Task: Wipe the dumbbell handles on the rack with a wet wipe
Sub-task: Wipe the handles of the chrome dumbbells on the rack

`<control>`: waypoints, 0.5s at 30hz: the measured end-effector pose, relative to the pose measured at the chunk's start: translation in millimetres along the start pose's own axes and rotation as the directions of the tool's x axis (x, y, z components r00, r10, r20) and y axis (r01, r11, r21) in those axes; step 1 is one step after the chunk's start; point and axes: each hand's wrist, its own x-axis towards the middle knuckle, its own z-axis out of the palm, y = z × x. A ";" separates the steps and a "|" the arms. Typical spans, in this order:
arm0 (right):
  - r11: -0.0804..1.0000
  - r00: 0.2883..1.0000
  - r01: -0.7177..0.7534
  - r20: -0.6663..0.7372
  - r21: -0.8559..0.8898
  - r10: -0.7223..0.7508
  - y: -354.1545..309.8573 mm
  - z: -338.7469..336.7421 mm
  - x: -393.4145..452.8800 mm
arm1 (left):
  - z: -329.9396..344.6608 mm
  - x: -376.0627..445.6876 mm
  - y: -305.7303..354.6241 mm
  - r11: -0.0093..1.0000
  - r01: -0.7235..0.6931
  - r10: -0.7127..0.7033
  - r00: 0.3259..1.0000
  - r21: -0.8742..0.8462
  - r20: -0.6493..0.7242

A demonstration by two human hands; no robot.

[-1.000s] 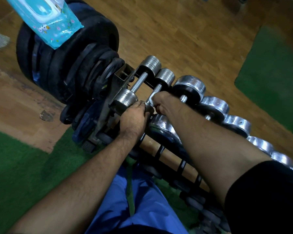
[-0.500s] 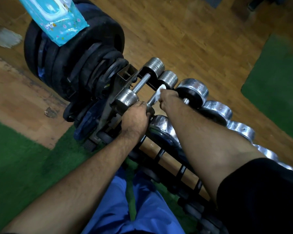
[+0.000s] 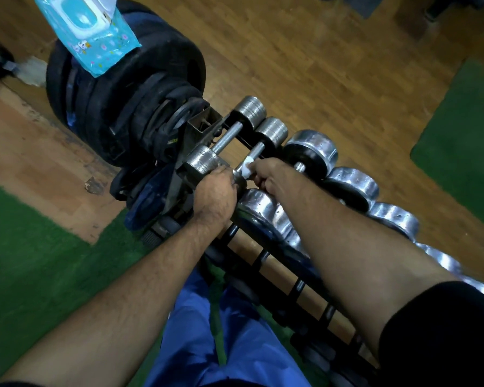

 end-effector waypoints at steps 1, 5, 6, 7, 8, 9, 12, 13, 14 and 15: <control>1.000 1.000 -0.011 0.015 -0.002 0.011 0.5 -7.0 -2.9 | -0.1 -1.2 2.4 1.000 0.012 -0.012 1.000 0.010 -0.002; 0.998 0.999 -0.047 0.026 0.051 0.046 3.2 -35.2 -13.0 | -7.8 -8.5 10.6 0.998 0.047 -0.047 0.999 0.032 -0.024; 0.996 0.998 -0.039 0.045 0.077 0.036 5.3 -38.8 -14.3 | -9.8 -10.8 12.8 0.998 0.051 -0.051 0.998 0.030 -0.029; 0.995 0.998 -0.020 0.058 0.099 0.014 8.2 -42.3 -15.3 | -11.7 -13.2 15.9 0.998 0.055 -0.054 0.998 0.027 -0.035; 0.994 0.998 0.002 0.062 0.108 -0.009 9.8 -46.4 -19.6 | -13.4 -15.7 20.0 0.998 0.058 -0.057 0.998 0.023 -0.040; 0.993 0.997 0.041 0.055 0.110 -0.048 11.3 -50.9 -22.5 | -14.6 -18.0 24.0 0.998 0.061 -0.060 0.997 0.017 -0.045; 0.974 0.974 0.224 0.013 0.030 -0.225 17.9 -68.7 -32.4 | -13.3 -27.5 38.5 0.996 0.082 -0.084 0.995 -0.026 -0.060; 0.942 0.942 0.334 -0.013 -0.047 -0.335 21.7 -75.8 -30.8 | -12.1 -31.5 44.7 0.996 0.082 -0.084 0.994 -0.041 -0.066; 0.881 0.890 0.445 -0.027 -0.162 -0.455 27.8 -82.8 -28.9 | -10.2 -35.8 50.7 0.996 0.076 -0.080 0.994 -0.050 -0.071; 0.788 0.823 0.531 -0.031 -0.312 -0.567 35.3 -89.6 -26.3 | -7.6 -40.3 57.1 0.996 0.070 -0.074 0.995 -0.060 -0.071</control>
